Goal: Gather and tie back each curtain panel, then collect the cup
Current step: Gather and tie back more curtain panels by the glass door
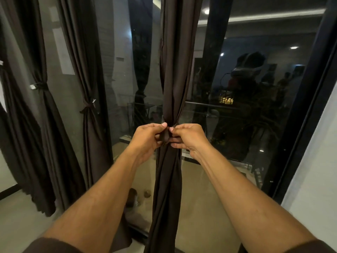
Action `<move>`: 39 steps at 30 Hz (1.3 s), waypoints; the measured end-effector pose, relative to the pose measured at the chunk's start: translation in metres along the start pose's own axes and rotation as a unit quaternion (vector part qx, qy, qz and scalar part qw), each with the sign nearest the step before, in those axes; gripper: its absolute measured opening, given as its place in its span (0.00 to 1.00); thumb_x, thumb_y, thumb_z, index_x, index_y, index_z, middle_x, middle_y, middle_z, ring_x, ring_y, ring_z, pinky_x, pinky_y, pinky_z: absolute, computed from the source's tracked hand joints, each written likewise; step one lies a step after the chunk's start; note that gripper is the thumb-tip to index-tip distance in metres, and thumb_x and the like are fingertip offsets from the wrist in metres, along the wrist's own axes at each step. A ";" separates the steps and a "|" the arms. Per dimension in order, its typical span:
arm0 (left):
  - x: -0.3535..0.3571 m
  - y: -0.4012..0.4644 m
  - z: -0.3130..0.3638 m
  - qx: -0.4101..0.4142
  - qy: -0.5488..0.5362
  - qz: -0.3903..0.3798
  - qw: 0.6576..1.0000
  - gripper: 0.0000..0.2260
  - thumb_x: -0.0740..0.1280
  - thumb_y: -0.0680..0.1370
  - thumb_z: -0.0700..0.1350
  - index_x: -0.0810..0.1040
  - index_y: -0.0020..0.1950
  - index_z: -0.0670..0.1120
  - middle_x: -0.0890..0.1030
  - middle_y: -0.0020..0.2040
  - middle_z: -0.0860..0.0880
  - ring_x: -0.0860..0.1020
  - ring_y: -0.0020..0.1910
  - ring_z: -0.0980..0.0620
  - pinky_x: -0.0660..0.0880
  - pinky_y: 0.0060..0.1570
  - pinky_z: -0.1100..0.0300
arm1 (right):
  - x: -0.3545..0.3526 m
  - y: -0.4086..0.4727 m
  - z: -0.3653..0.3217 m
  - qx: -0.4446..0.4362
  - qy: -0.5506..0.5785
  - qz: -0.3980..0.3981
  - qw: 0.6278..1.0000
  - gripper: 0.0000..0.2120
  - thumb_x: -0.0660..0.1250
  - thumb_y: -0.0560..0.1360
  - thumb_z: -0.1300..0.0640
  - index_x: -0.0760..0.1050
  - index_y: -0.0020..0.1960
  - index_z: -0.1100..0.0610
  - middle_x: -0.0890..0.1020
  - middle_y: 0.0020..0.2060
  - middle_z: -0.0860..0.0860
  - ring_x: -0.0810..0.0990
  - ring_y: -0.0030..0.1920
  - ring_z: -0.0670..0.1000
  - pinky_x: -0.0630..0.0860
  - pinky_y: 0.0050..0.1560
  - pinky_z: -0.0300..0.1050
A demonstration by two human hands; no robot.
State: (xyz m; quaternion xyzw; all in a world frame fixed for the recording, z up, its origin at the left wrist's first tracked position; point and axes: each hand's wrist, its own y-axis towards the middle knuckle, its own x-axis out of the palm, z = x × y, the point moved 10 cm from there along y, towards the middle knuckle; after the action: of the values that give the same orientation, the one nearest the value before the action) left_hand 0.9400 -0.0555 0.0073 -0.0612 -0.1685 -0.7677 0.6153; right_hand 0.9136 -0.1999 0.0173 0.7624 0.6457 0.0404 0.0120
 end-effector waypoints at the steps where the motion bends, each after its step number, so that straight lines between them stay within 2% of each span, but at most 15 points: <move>1: 0.004 -0.003 0.002 -0.001 0.013 -0.006 1.000 0.07 0.72 0.78 0.42 0.86 0.49 0.38 0.85 0.47 0.37 0.85 0.44 0.43 0.84 0.47 0.51 | -0.001 0.000 -0.002 -0.004 -0.005 -0.001 1.000 0.05 0.72 0.78 0.64 0.78 0.44 0.58 0.84 0.29 0.50 0.85 0.30 0.48 0.84 0.36 0.46; 5: 0.010 -0.012 0.013 0.019 0.077 0.003 0.997 0.06 0.74 0.77 0.41 0.87 0.50 0.39 0.87 0.48 0.37 0.87 0.47 0.43 0.84 0.49 0.49 | -0.009 0.000 -0.006 -0.004 -0.023 0.008 1.000 0.04 0.70 0.76 0.68 0.81 0.48 0.60 0.86 0.39 0.56 0.87 0.41 0.55 0.85 0.40 0.49; 9: 0.009 -0.021 0.024 0.082 0.139 0.048 0.986 0.05 0.71 0.79 0.36 0.86 0.52 0.37 0.88 0.47 0.41 0.87 0.48 0.45 0.85 0.44 0.55 | 0.003 -0.007 0.000 0.044 0.052 -0.081 0.994 0.04 0.69 0.78 0.62 0.83 0.50 0.61 0.87 0.45 0.59 0.88 0.50 0.60 0.85 0.50 0.55; 11: 0.014 -0.026 0.029 0.109 0.178 0.049 0.977 0.06 0.69 0.80 0.34 0.86 0.53 0.38 0.88 0.47 0.41 0.87 0.47 0.46 0.85 0.42 0.55 | 0.007 -0.011 -0.001 0.034 0.039 -0.101 0.994 0.06 0.71 0.78 0.61 0.83 0.53 0.62 0.87 0.48 0.61 0.88 0.51 0.60 0.85 0.52 0.57; 14: 0.020 -0.028 0.031 0.095 0.234 0.014 0.967 0.07 0.68 0.81 0.34 0.85 0.55 0.37 0.87 0.49 0.40 0.87 0.46 0.45 0.85 0.40 0.54 | 0.002 -0.014 -0.005 0.008 -0.004 -0.079 0.997 0.11 0.74 0.76 0.64 0.82 0.58 0.66 0.86 0.53 0.64 0.87 0.52 0.60 0.86 0.46 0.53; 17: 0.021 -0.027 0.032 0.045 0.259 -0.038 0.964 0.11 0.69 0.79 0.31 0.82 0.61 0.35 0.86 0.51 0.42 0.87 0.47 0.47 0.85 0.41 0.52 | -0.005 -0.016 -0.008 0.003 -0.014 -0.057 0.998 0.11 0.72 0.77 0.66 0.81 0.58 0.68 0.83 0.56 0.65 0.86 0.54 0.63 0.86 0.40 0.50; 19: 0.022 -0.027 0.035 0.034 0.301 -0.043 0.952 0.13 0.69 0.78 0.28 0.82 0.62 0.36 0.85 0.49 0.44 0.86 0.45 0.48 0.85 0.39 0.51 | -0.008 -0.017 -0.007 0.005 -0.016 -0.053 0.998 0.10 0.71 0.78 0.67 0.80 0.59 0.67 0.83 0.57 0.65 0.86 0.54 0.63 0.86 0.38 0.49; 21: 0.026 -0.024 0.042 0.045 0.381 -0.042 0.923 0.13 0.70 0.77 0.28 0.83 0.59 0.39 0.85 0.45 0.44 0.87 0.44 0.48 0.85 0.38 0.53 | -0.008 -0.019 -0.008 -0.008 -0.038 -0.049 0.998 0.10 0.71 0.79 0.65 0.80 0.59 0.66 0.83 0.56 0.63 0.86 0.53 0.62 0.86 0.37 0.47; 24: 0.024 -0.020 0.049 0.070 0.452 -0.007 0.889 0.10 0.69 0.78 0.30 0.86 0.51 0.42 0.86 0.40 0.45 0.84 0.37 0.51 0.83 0.37 0.57 | -0.013 -0.022 -0.021 -0.080 -0.155 -0.013 0.985 0.06 0.71 0.79 0.62 0.82 0.56 0.60 0.85 0.52 0.57 0.86 0.50 0.56 0.82 0.34 0.43; 27: 0.017 -0.020 0.044 0.061 0.396 0.038 0.915 0.10 0.66 0.78 0.32 0.85 0.45 0.43 0.85 0.39 0.40 0.81 0.34 0.48 0.82 0.39 0.51 | -0.008 -0.029 -0.024 -0.109 -0.162 -0.022 0.981 0.02 0.72 0.78 0.62 0.81 0.51 0.58 0.87 0.44 0.56 0.87 0.41 0.52 0.80 0.31 0.41; 29: 0.015 -0.023 0.034 0.036 0.311 0.056 0.948 0.11 0.63 0.79 0.32 0.84 0.44 0.42 0.82 0.36 0.39 0.79 0.33 0.46 0.77 0.35 0.52 | -0.004 -0.034 -0.018 -0.111 -0.160 -0.036 0.980 0.03 0.72 0.78 0.62 0.81 0.47 0.56 0.87 0.43 0.58 0.85 0.38 0.50 0.80 0.32 0.41; 31: 0.012 -0.025 0.028 0.018 0.232 0.083 0.969 0.12 0.61 0.79 0.34 0.84 0.43 0.42 0.79 0.34 0.42 0.75 0.31 0.50 0.70 0.29 0.58 | -0.005 -0.035 -0.013 -0.118 -0.181 -0.027 0.976 0.04 0.73 0.78 0.62 0.83 0.46 0.55 0.87 0.44 0.57 0.84 0.42 0.50 0.80 0.40 0.44; 34: 0.012 -0.030 0.024 -0.003 0.144 0.082 0.986 0.10 0.62 0.75 0.41 0.82 0.42 0.40 0.78 0.35 0.44 0.72 0.29 0.52 0.66 0.28 0.58 | -0.005 -0.035 -0.011 -0.121 -0.181 -0.012 0.976 0.03 0.75 0.76 0.63 0.86 0.49 0.59 0.88 0.47 0.54 0.85 0.49 0.50 0.82 0.55 0.49; 37: 0.011 -0.036 0.030 0.010 0.186 0.082 0.979 0.11 0.70 0.75 0.48 0.81 0.41 0.41 0.76 0.33 0.45 0.71 0.28 0.52 0.67 0.28 0.58 | 0.000 -0.038 -0.018 -0.124 -0.200 0.007 0.972 0.03 0.74 0.75 0.62 0.87 0.44 0.57 0.88 0.41 0.53 0.84 0.41 0.50 0.82 0.51 0.54; 39: 0.010 -0.038 0.036 0.033 0.242 0.093 0.965 0.14 0.72 0.79 0.48 0.79 0.35 0.44 0.75 0.29 0.47 0.71 0.27 0.52 0.69 0.28 0.58 | -0.002 -0.041 -0.021 -0.127 -0.190 0.038 0.973 0.08 0.71 0.75 0.64 0.85 0.39 0.57 0.87 0.38 0.54 0.86 0.43 0.55 0.83 0.51 0.57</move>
State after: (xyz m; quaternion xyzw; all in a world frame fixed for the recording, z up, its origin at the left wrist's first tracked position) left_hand 0.8969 -0.0456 0.0368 0.1314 -0.0336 -0.6927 0.7084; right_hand 0.8715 -0.1956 0.0356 0.7726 0.5913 -0.0230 0.2300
